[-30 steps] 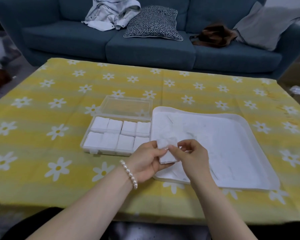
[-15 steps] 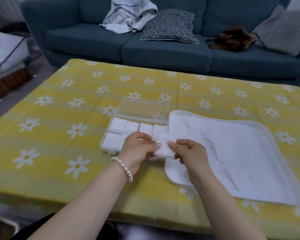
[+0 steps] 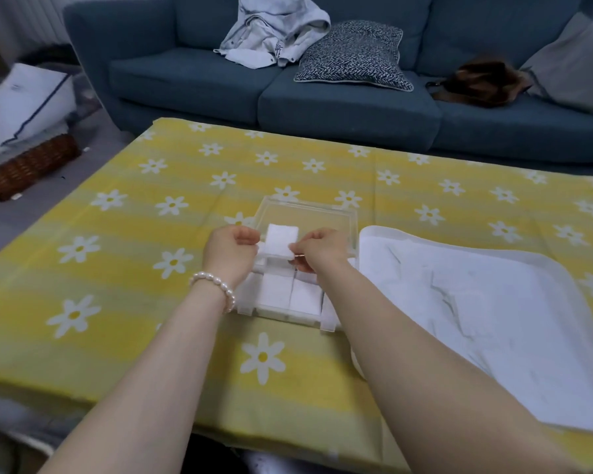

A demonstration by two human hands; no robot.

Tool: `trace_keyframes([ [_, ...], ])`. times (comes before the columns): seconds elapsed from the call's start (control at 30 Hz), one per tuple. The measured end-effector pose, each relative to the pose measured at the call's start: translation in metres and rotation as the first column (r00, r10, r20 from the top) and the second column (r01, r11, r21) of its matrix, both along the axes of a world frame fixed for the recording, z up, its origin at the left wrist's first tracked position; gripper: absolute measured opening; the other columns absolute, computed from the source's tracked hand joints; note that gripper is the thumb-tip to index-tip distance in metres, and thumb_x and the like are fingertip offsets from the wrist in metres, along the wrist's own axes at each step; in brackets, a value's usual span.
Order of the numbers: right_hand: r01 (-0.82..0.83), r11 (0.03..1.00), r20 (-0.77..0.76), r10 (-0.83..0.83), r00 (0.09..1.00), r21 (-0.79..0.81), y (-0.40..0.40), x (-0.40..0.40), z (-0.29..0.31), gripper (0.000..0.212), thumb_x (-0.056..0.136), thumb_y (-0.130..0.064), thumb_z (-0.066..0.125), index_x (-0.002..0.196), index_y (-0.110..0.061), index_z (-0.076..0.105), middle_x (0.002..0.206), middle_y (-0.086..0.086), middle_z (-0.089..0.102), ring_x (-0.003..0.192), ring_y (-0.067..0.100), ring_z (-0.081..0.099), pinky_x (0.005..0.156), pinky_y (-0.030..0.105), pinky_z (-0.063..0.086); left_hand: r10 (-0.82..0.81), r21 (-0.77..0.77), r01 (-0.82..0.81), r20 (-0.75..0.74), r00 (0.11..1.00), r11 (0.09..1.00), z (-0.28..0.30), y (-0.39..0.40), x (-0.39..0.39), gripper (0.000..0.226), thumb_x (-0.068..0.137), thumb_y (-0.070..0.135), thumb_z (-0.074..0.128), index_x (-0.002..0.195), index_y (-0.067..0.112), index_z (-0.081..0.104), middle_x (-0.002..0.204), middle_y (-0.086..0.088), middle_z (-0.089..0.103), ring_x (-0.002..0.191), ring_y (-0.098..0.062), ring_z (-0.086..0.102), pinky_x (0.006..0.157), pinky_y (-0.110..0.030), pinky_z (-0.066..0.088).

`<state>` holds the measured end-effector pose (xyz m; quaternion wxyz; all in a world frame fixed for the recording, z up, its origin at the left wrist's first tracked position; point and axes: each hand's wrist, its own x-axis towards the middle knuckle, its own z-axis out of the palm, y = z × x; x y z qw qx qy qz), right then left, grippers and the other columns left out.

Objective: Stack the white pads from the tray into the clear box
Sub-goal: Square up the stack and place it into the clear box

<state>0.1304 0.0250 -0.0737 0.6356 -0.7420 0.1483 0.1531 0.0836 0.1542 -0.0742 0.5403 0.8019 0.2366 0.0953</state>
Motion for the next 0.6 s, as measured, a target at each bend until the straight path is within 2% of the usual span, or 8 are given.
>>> trace_keyframes([
  [0.17,-0.035,0.970,-0.005,0.035,0.999,-0.239,0.008,0.008,-0.009,0.027,0.072,0.007,0.067,0.059,-0.010,0.050,0.066,0.015,0.065,0.066,0.030,0.069,0.067,0.044,0.059,-0.142,0.277,0.153,-0.060,0.988,0.949,-0.004,-0.012,-0.004,0.036,0.091,-0.003,0.042,0.112,0.012,0.067,0.120,-0.003,0.064,0.112,-0.018,0.058,0.090,-0.020,0.040],
  [0.23,-0.078,0.936,0.006,0.085,0.996,-0.342,0.009,0.006,-0.008,0.026,0.073,0.002,0.064,0.055,-0.010,0.049,0.062,0.012,0.064,0.062,0.027,0.067,0.060,0.035,0.058,-0.206,0.346,0.228,-0.100,0.973,0.910,-0.005,-0.015,-0.006,0.039,0.092,-0.003,0.039,0.120,0.011,0.064,0.129,-0.004,0.059,0.118,-0.019,0.054,0.093,-0.021,0.038],
  [0.3,-0.104,0.909,-0.002,0.113,0.994,-0.404,0.009,0.004,-0.005,0.024,0.074,-0.001,0.063,0.056,-0.010,0.048,0.056,0.007,0.057,0.051,0.022,0.057,0.048,0.023,0.046,-0.265,0.407,0.304,-0.150,0.953,0.861,-0.006,-0.019,-0.007,0.042,0.092,-0.002,0.038,0.126,0.010,0.059,0.133,-0.006,0.056,0.123,-0.021,0.051,0.097,-0.024,0.036],
  [0.4,-0.141,0.886,-0.032,0.141,0.989,-0.441,0.009,0.004,-0.003,0.021,0.073,-0.001,0.060,0.057,-0.008,0.048,0.051,0.007,0.052,0.044,0.019,0.052,0.043,0.021,0.042,-0.338,0.502,0.393,-0.201,0.919,0.770,-0.011,-0.023,-0.007,0.043,0.092,0.000,0.038,0.130,0.009,0.055,0.138,-0.007,0.053,0.127,-0.023,0.047,0.099,-0.027,0.034],
  [0.43,-0.158,0.876,-0.039,0.158,0.987,-0.455,0.009,0.004,-0.003,0.020,0.072,0.000,0.059,0.056,-0.008,0.049,0.051,0.009,0.054,0.044,0.020,0.054,0.044,0.022,0.045,-0.373,0.527,0.428,-0.215,0.903,0.734,-0.014,-0.023,-0.006,0.042,0.091,0.000,0.038,0.129,0.008,0.055,0.139,-0.008,0.051,0.128,-0.024,0.045,0.100,-0.028,0.034],
  [0.5,-0.181,0.877,-0.038,0.183,0.982,-0.446,0.011,0.005,-0.005,0.018,0.069,0.002,0.059,0.056,-0.007,0.053,0.062,0.017,0.065,0.059,0.026,0.067,0.057,0.034,0.058,-0.446,0.559,0.505,-0.253,0.859,0.657,-0.018,-0.024,-0.003,0.038,0.092,0.001,0.038,0.124,0.006,0.057,0.143,-0.009,0.046,0.133,-0.025,0.039,0.105,-0.031,0.030],
  [0.53,-0.187,0.881,-0.029,0.193,0.981,-0.435,0.012,0.006,-0.007,0.016,0.069,0.003,0.059,0.056,-0.006,0.055,0.071,0.019,0.069,0.068,0.029,0.070,0.065,0.041,0.059,-0.470,0.569,0.540,-0.282,0.836,0.620,-0.020,-0.024,-0.003,0.037,0.094,0.004,0.038,0.125,0.008,0.056,0.148,-0.008,0.040,0.137,-0.025,0.033,0.109,-0.033,0.026],
  [0.6,-0.194,0.877,-0.004,0.214,0.977,-0.439,0.011,0.007,-0.011,0.013,0.072,0.005,0.056,0.062,-0.004,0.060,0.078,0.021,0.070,0.075,0.032,0.070,0.070,0.045,0.059,-0.485,0.585,0.605,-0.371,0.792,0.540,-0.022,-0.025,-0.003,0.038,0.099,0.015,0.033,0.134,0.015,0.047,0.156,-0.004,0.025,0.144,-0.023,0.019,0.115,-0.038,0.013],
])
